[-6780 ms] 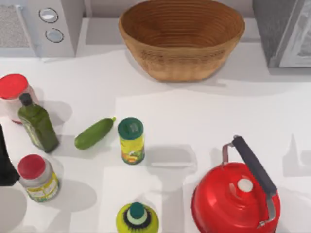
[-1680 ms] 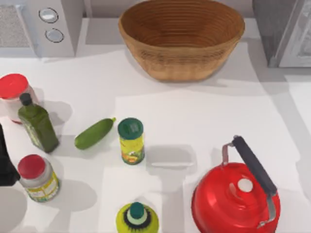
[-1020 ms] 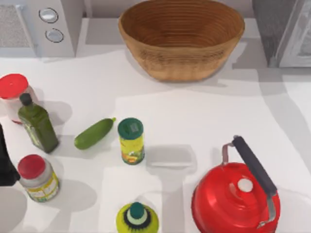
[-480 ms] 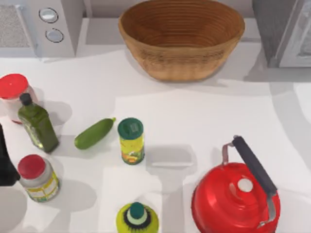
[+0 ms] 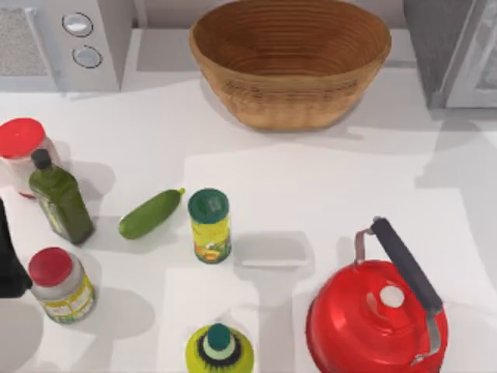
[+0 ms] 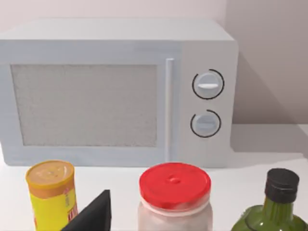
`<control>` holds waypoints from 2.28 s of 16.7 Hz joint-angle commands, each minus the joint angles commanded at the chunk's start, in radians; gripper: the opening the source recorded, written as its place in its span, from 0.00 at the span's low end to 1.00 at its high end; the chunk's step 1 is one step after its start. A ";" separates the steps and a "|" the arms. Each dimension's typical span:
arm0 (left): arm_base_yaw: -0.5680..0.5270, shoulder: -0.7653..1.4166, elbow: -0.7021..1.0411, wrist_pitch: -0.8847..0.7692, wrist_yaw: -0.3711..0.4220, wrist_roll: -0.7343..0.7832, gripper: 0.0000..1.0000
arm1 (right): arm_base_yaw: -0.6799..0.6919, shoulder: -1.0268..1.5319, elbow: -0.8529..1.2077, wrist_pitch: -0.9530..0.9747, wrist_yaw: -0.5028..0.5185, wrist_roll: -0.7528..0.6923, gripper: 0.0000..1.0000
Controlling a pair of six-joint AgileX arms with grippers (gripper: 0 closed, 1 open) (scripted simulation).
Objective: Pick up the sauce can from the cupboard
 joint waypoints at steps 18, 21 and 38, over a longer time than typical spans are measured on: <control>0.000 0.000 0.000 0.000 0.000 0.000 1.00 | -0.156 -0.735 -1.149 0.386 -0.178 -0.033 0.00; 0.000 0.000 0.000 0.000 0.000 0.000 1.00 | -0.155 -0.730 -1.149 0.384 -0.177 -0.031 0.00; 0.000 0.000 0.000 0.000 0.000 0.000 1.00 | -0.120 0.405 -0.984 1.388 -0.562 -0.019 0.00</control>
